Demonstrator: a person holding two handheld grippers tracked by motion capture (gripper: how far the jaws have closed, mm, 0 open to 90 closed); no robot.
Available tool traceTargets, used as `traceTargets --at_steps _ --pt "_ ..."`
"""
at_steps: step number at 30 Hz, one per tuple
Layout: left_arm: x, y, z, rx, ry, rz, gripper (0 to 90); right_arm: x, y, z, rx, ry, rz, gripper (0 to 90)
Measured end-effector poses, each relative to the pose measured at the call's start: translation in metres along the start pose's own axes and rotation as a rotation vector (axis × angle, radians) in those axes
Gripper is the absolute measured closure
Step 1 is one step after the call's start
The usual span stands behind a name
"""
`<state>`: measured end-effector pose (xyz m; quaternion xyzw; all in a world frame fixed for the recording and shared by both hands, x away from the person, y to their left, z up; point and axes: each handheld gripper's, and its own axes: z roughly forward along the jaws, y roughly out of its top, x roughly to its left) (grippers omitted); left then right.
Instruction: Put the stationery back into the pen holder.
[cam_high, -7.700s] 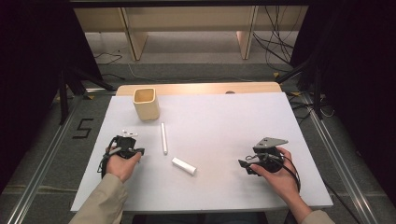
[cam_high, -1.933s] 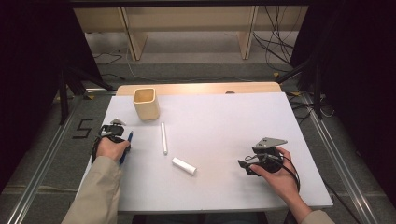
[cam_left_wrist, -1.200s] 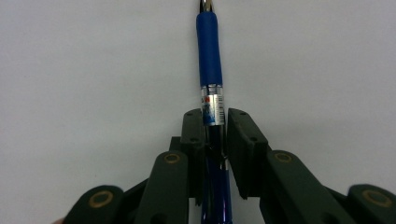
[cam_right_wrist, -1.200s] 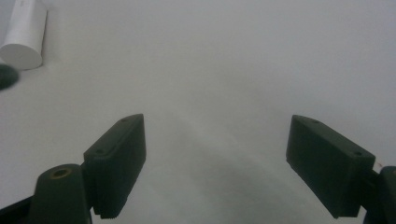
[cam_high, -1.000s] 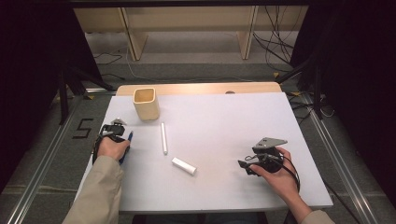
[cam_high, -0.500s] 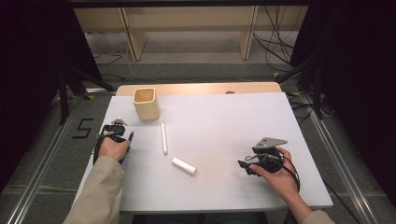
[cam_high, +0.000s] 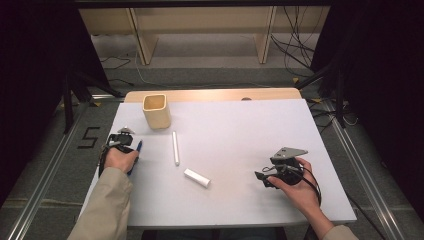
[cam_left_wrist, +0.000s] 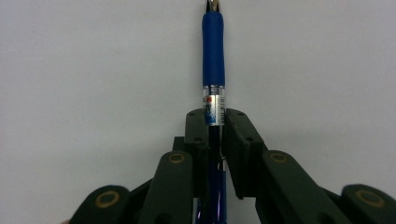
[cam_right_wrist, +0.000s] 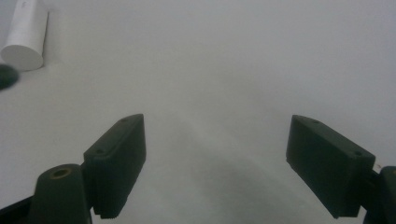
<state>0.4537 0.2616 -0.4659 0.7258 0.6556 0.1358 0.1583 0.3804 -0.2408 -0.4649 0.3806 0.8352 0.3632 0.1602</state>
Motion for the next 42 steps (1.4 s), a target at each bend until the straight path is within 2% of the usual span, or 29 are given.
traceTargets --at_steps 8,20,29,35,42 --pt "0.000 -0.002 -0.006 -0.059 -0.060 -0.013 79.4 0.000 0.000 0.000 -0.003 0.000 0.003 20.7" --pt "0.000 -0.007 -0.013 -0.144 -0.076 0.003 79.4 0.000 0.000 -0.001 -0.015 -0.002 0.001 20.7" --pt "0.001 -0.009 -0.016 -0.220 -0.108 -0.020 79.4 0.000 0.000 -0.002 -0.016 -0.002 0.000 20.8" --pt "0.001 -0.010 -0.019 -0.262 -0.101 -0.025 79.4 0.000 0.000 -0.002 -0.017 -0.002 -0.001 20.7" --pt "0.000 -0.010 -0.022 -0.317 -0.113 -0.041 79.4 0.000 0.000 -0.002 -0.018 -0.003 -0.001 20.8"
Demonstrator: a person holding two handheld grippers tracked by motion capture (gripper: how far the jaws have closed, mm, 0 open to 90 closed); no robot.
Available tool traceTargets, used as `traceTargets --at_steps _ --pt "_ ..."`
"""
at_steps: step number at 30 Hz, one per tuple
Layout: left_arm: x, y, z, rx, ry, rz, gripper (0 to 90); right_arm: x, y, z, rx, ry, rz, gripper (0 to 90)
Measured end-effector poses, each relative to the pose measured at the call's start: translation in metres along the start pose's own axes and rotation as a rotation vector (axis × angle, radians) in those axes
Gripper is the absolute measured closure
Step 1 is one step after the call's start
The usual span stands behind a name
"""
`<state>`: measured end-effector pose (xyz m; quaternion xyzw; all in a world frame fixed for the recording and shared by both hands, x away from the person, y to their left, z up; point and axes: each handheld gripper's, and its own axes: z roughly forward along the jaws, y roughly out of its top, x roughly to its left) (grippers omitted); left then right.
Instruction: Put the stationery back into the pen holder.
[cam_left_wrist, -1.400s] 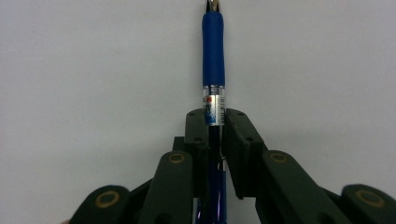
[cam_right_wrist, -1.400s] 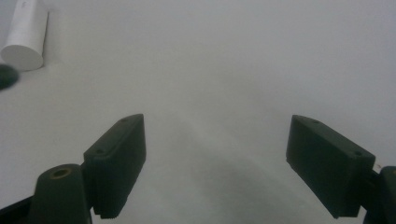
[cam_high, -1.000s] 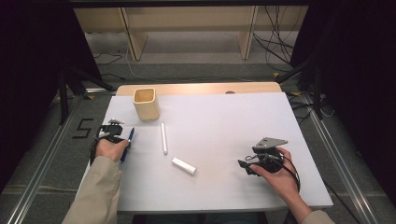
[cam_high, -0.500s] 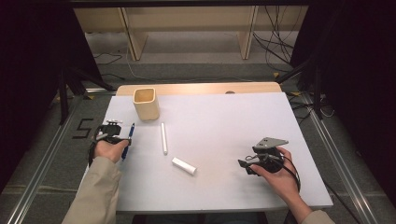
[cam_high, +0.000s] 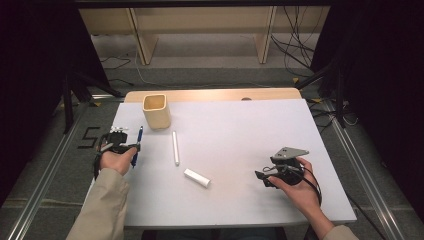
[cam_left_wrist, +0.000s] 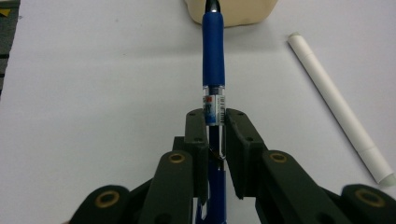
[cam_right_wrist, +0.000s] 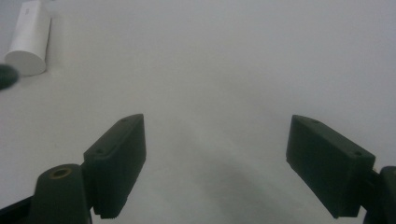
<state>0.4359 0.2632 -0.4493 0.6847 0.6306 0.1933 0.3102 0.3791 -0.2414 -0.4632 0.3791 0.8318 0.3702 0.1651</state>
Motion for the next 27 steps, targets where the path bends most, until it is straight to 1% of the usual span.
traceTargets --at_steps 14,16,17,19,27 --pt "-0.0024 0.0028 -0.0071 -0.094 -0.004 -0.007 79.4 0.0001 0.0001 -0.0002 -0.002 -0.001 0.002 20.8" --pt "-0.0026 0.0033 -0.0074 -0.105 -0.004 -0.007 79.4 0.0000 0.0000 -0.0001 -0.002 -0.001 0.002 20.8" --pt "-0.0028 0.0035 -0.0076 -0.109 -0.010 -0.002 79.4 0.0000 0.0000 -0.0001 -0.002 -0.001 0.002 20.7" --pt "-0.0038 0.0041 -0.0083 -0.115 -0.006 0.006 79.4 0.0001 0.0000 0.0000 -0.001 -0.001 0.002 20.7" --pt "-0.0056 0.0064 -0.0099 -0.151 -0.007 0.008 79.4 0.0000 -0.0002 0.0000 -0.002 -0.001 0.003 20.8"
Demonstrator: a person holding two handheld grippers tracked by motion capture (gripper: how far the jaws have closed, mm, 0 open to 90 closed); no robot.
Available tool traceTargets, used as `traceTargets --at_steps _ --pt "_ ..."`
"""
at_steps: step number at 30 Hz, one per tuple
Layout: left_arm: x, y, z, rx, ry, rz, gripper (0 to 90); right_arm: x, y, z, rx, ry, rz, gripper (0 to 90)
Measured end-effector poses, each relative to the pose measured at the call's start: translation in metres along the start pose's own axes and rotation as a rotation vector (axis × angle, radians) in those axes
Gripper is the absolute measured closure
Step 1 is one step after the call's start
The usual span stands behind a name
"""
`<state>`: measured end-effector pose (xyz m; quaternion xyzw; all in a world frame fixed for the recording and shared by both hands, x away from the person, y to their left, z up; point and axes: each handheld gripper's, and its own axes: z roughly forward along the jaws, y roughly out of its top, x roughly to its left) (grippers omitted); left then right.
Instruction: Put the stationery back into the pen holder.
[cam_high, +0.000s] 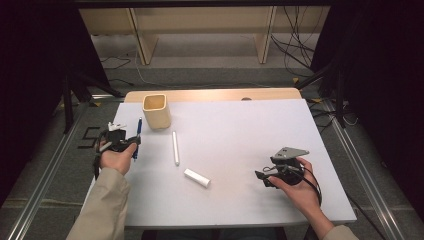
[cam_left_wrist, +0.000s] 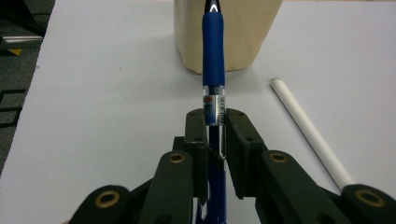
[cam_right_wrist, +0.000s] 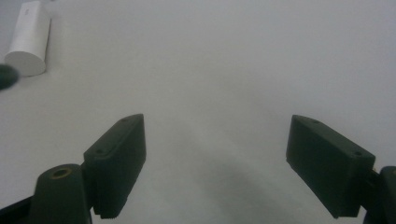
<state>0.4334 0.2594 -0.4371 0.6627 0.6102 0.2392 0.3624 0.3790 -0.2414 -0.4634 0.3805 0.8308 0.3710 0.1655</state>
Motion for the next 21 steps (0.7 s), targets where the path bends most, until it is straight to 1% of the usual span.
traceTargets --at_steps 2,5,13,15,21 --pt "0.000 0.001 -0.001 -0.007 0.003 0.006 79.4 0.000 0.000 0.000 -0.001 0.000 0.000 20.8" --pt "0.000 0.002 -0.002 -0.024 -0.003 -0.001 79.4 0.000 0.000 0.000 0.000 0.000 0.000 20.8" --pt "-0.003 0.007 -0.002 -0.051 -0.012 0.015 79.4 0.000 0.000 0.000 -0.001 -0.002 0.000 20.8" --pt "-0.004 0.008 -0.001 -0.048 -0.020 0.030 79.4 0.000 0.000 0.000 -0.001 -0.002 0.002 20.8" --pt "-0.007 0.011 -0.001 -0.071 -0.015 0.054 79.4 0.000 0.000 0.000 -0.004 -0.002 0.004 20.8"
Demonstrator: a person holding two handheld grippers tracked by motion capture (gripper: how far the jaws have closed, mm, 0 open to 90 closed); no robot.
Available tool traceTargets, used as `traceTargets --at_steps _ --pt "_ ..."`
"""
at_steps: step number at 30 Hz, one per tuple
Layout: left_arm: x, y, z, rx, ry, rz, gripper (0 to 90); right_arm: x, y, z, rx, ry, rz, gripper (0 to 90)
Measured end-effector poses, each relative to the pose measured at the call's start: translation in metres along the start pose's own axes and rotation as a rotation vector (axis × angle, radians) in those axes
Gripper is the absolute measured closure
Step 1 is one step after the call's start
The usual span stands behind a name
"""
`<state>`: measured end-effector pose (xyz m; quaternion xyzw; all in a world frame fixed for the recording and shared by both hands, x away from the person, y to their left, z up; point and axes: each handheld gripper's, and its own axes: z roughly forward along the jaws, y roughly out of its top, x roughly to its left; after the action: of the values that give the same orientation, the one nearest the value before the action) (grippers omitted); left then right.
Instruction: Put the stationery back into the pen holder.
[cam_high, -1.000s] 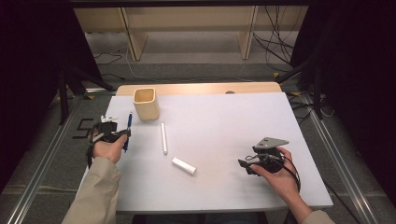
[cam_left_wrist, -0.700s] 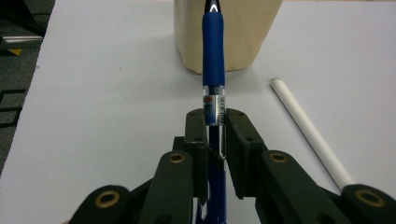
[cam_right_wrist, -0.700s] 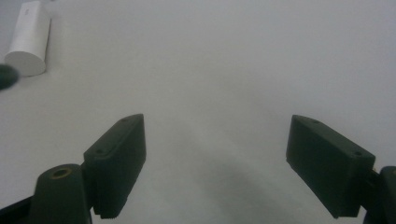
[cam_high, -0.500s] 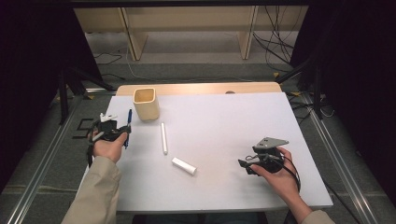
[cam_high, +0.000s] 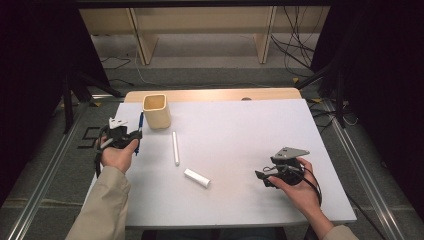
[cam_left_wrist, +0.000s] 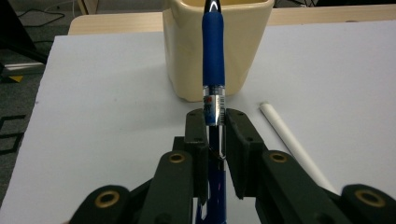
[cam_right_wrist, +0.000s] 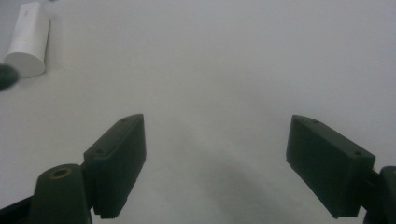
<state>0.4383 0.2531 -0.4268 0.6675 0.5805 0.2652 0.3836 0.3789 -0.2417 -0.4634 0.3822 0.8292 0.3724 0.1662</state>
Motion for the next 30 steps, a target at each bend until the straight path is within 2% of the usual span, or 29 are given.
traceTargets --at_steps 7,13,30 --pt "-0.004 0.004 0.002 -0.021 -0.010 0.016 79.4 0.000 0.000 0.000 -0.006 0.000 0.003 20.7" --pt "-0.006 0.009 0.004 -0.038 -0.026 0.013 79.4 -0.001 0.000 0.000 -0.006 0.002 0.007 20.7" --pt "-0.009 0.031 0.007 -0.073 -0.038 0.013 79.4 -0.001 0.000 0.000 -0.007 0.003 0.010 20.7"
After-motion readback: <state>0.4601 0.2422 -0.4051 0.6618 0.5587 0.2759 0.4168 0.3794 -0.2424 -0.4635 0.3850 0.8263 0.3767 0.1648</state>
